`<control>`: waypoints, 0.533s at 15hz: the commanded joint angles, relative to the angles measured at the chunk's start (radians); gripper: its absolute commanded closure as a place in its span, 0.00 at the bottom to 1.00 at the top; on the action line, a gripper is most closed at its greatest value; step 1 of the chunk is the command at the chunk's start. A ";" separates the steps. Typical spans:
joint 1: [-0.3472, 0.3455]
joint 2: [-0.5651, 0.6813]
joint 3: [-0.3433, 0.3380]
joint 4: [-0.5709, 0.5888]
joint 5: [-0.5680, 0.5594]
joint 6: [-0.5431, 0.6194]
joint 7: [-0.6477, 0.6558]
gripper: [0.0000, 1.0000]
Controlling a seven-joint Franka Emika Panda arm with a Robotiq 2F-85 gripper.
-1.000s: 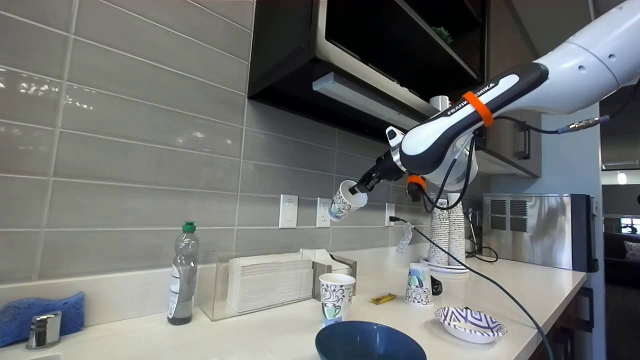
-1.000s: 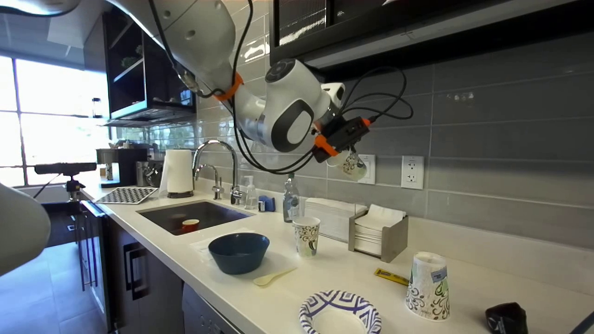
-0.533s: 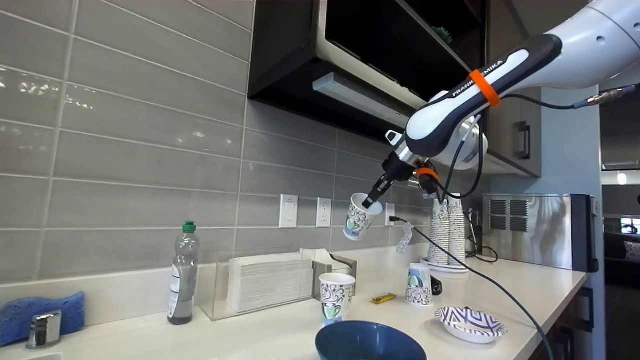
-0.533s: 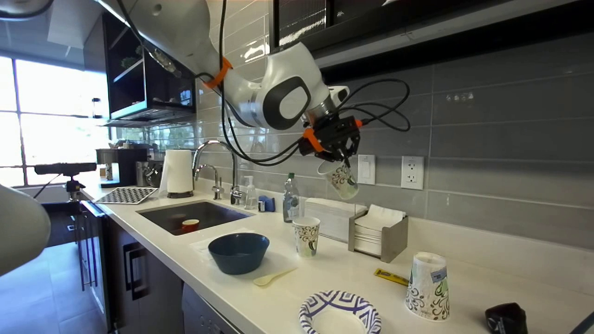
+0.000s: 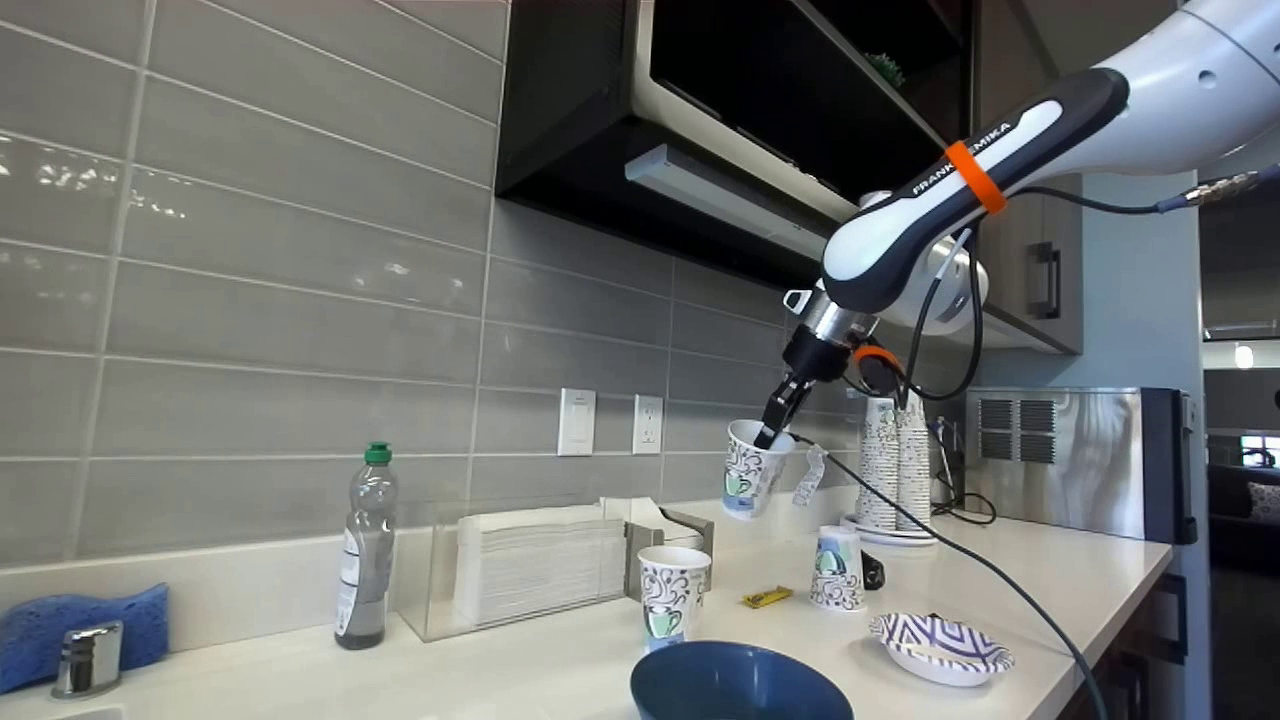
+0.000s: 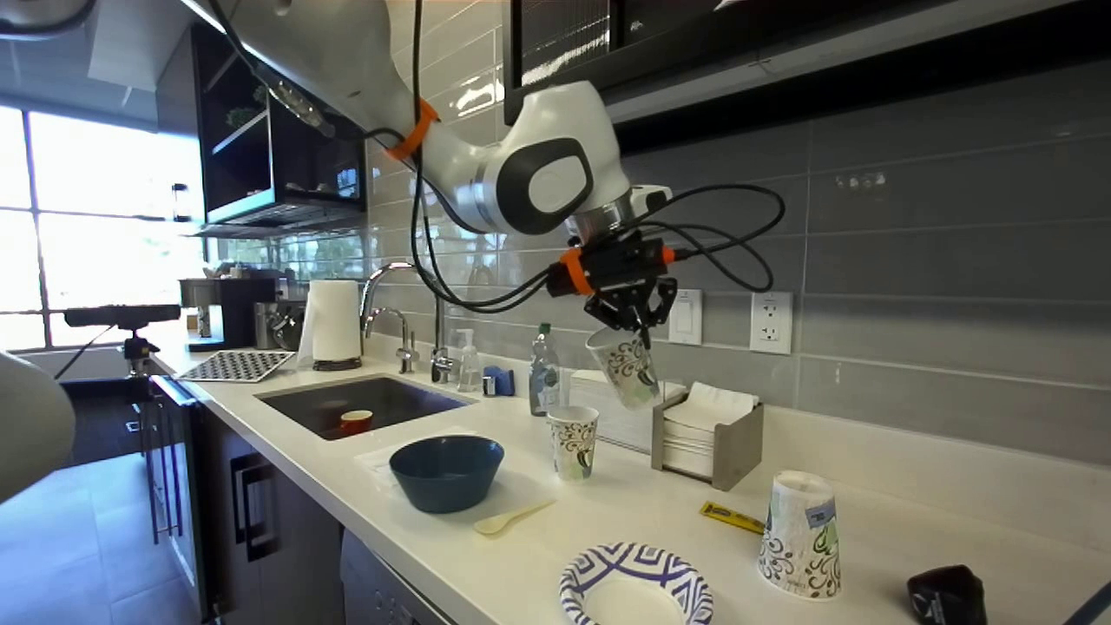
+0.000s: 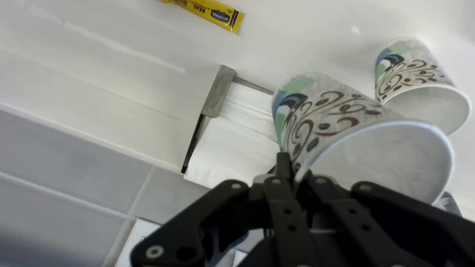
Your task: Pour some contents from the middle cup into the left cup
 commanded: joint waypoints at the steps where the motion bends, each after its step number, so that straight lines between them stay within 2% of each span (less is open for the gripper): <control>1: 0.265 -0.005 -0.276 -0.010 0.020 -0.045 0.057 0.99; 4: 0.467 0.006 -0.479 -0.008 0.023 -0.074 0.093 0.99; 6: 0.551 0.016 -0.562 -0.009 0.023 -0.081 0.114 0.99; 8: 0.607 0.027 -0.615 -0.011 0.037 -0.078 0.128 0.99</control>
